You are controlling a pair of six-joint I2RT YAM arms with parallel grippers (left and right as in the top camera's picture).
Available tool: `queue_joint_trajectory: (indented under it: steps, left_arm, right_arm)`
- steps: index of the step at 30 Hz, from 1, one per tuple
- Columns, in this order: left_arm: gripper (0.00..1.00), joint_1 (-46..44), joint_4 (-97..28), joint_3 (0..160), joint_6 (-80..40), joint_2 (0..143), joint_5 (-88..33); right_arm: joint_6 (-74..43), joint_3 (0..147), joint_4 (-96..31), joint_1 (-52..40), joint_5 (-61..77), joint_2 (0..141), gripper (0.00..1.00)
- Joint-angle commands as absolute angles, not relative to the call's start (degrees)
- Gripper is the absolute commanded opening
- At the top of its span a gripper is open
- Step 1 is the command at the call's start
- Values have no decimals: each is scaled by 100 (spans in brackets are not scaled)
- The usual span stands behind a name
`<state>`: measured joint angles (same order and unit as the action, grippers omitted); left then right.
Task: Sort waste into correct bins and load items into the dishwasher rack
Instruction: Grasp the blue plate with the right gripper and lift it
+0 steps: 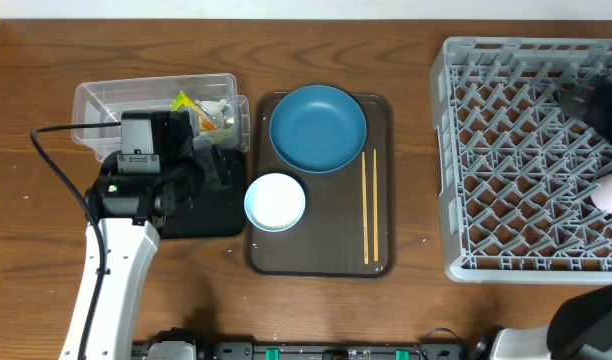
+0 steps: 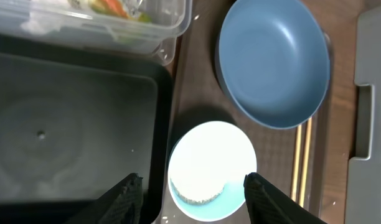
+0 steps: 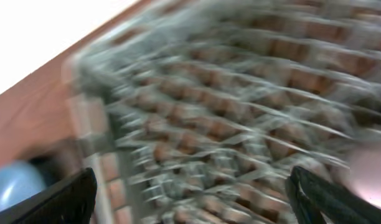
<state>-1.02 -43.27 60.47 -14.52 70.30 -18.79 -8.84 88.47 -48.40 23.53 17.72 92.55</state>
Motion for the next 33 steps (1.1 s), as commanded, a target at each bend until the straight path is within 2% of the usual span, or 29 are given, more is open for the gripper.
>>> queue_joint_trajectory:
  steps: [1,12,16,21,23,26,31,33]
  left_arm:
    - [56,-82,-4528,6042,-1358,7041,-1570]
    - [56,-82,-4897,6020,-1358,7041,-1511]
    - [56,-82,-4899,6020,-1356,7041,-1511]
    - [56,-82,-4897,6020,-1356,7041,-1507]
    - [56,-82,-4899,6020,-1356,7041,-1485]
    - [56,-82,-4899,6018,-1356,7041,-1487]
    - [56,-82,-4897,6018,-1356,7041,-1487]
    - [56,-82,-4897,6018,-1356,7041,-1487]
  right_arm:
    - [-427,8890,-4781,1402,2248,9365,94]
    - [-600,8890,-3802,-1240,878,10440,92]
    - [-1048,8890,-3479,-1747,301,11059,87]
    - [-1553,8890,-3094,-2075,21,11789,75]
    - [-1710,8890,-3009,-2158,21,12007,67]
    - [-1846,8890,-2912,-2206,19,12191,44]
    - [-1970,8890,-2897,-2204,19,12280,11]
    - [-1973,8890,-2832,-2202,19,12280,7]
